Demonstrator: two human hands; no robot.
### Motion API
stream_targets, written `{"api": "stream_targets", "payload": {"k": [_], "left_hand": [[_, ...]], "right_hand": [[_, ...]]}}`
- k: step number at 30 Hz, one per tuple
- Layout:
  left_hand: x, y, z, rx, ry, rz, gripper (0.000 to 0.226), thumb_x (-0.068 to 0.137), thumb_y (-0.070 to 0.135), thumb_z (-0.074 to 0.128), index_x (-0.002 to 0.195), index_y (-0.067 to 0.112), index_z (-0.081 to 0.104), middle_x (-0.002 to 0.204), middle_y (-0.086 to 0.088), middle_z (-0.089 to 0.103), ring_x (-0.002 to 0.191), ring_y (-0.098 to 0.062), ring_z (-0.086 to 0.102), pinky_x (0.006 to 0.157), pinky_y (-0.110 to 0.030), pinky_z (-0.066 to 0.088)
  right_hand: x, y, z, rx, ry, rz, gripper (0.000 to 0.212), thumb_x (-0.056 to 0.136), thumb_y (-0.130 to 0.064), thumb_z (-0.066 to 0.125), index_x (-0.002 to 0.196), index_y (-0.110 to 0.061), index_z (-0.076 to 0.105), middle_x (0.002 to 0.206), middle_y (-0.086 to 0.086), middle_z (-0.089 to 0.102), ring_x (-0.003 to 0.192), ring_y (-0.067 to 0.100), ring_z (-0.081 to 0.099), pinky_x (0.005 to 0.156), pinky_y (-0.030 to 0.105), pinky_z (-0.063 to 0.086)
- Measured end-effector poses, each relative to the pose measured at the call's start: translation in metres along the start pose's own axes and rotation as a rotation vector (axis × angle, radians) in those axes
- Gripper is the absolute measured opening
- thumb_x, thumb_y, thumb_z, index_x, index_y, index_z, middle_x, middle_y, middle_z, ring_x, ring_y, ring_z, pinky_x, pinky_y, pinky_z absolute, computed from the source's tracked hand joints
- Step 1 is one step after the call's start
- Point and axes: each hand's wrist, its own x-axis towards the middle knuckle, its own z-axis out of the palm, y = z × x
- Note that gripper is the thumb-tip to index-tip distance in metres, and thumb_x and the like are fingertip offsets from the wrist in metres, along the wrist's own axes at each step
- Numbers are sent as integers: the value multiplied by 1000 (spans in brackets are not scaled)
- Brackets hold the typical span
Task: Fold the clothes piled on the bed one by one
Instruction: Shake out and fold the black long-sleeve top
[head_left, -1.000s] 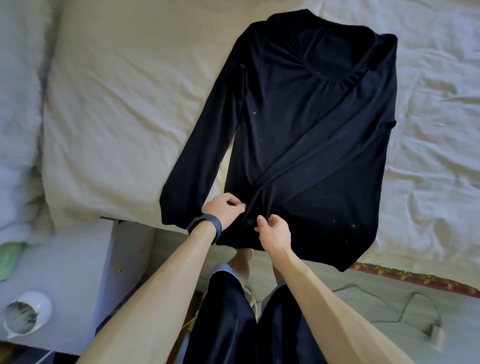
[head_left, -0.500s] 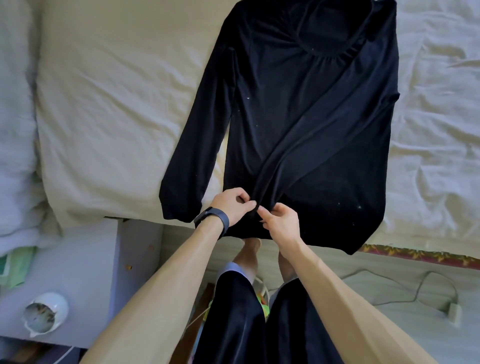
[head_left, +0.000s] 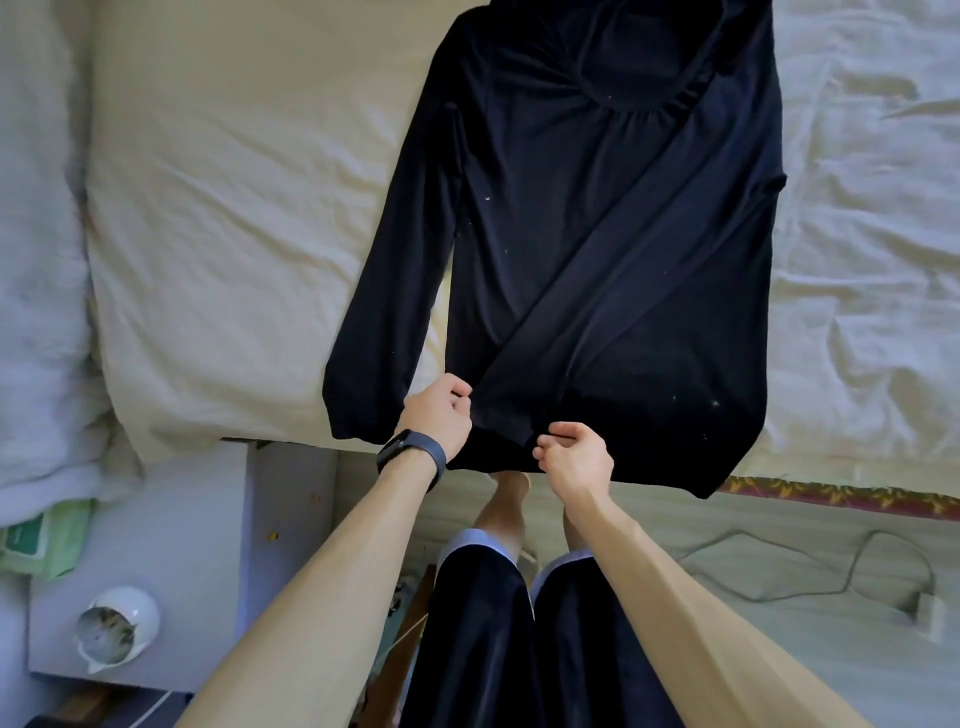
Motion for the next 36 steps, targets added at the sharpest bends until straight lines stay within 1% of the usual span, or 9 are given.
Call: {"api": "stream_targets", "payload": {"k": [3,7,12,16,19,22,26,31,36], "left_hand": [[1,-1,2,100,10,41,15,98,26,46,106,35,55,90,11,66,78,-18,64,67,-39,58],[-1,7,5,303,77,83,21,97,23,44,115,30,51,106,8,61,95,-24,58,69,-37,53],[-7,30,30,422,482,407,50,79,10,67,127,13,59,121,-10,58,106,-32,58,78,-43,49],[11,52,68,440,394,677,69,89,33,63,153,23,37,158,-8,35,144,-30,35,111,-50,37],[27,45,85,568,245,571,105,85,52,67,159,36,-4,168,-3,-8,155,-31,-3,119,-60,6],[25,35,86,625,263,535,117,77,61,70,159,36,-9,167,-4,-16,154,-32,-9,117,-67,4],[0,20,59,440,391,418,93,85,75,46,160,38,4,169,-2,-3,155,-27,-4,120,-63,6],[-7,-13,-6,-164,833,-256,71,90,42,66,150,17,38,157,-15,33,143,-37,33,112,-58,33],[6,-55,-39,-370,467,-476,64,87,35,73,139,20,38,132,-6,56,115,-33,59,95,-49,52]], "right_hand": [[2,1,-3,-7,-18,14,23,93,-7,62,113,-18,68,92,-9,73,91,11,71,90,34,58],[1,-21,-18,-180,88,-275,22,97,-22,55,117,-24,64,96,-18,63,91,4,62,76,19,47],[31,-77,-45,-390,380,-753,32,99,-35,57,129,-23,57,137,-2,52,127,21,45,98,33,41],[77,-118,-57,-765,290,-910,67,101,-57,45,160,-36,22,171,5,4,157,29,1,122,56,13],[111,-128,-69,-1111,77,-756,97,83,-93,26,156,-47,-19,165,-3,-33,152,29,-29,117,69,-6],[117,-139,-79,-1202,43,-667,120,61,-109,22,150,-49,-32,160,-1,-42,149,35,-35,112,75,-10],[91,-141,-80,-1191,87,-798,117,69,-103,28,156,-43,-24,164,5,-34,151,39,-29,113,76,-4],[60,-121,-54,-1184,44,-1249,89,91,-78,38,163,-36,7,171,9,-7,157,34,-11,117,71,13],[59,-106,-26,-1465,-175,-1045,84,95,-73,36,159,-46,-10,169,1,-21,153,37,-24,117,74,9]]}}
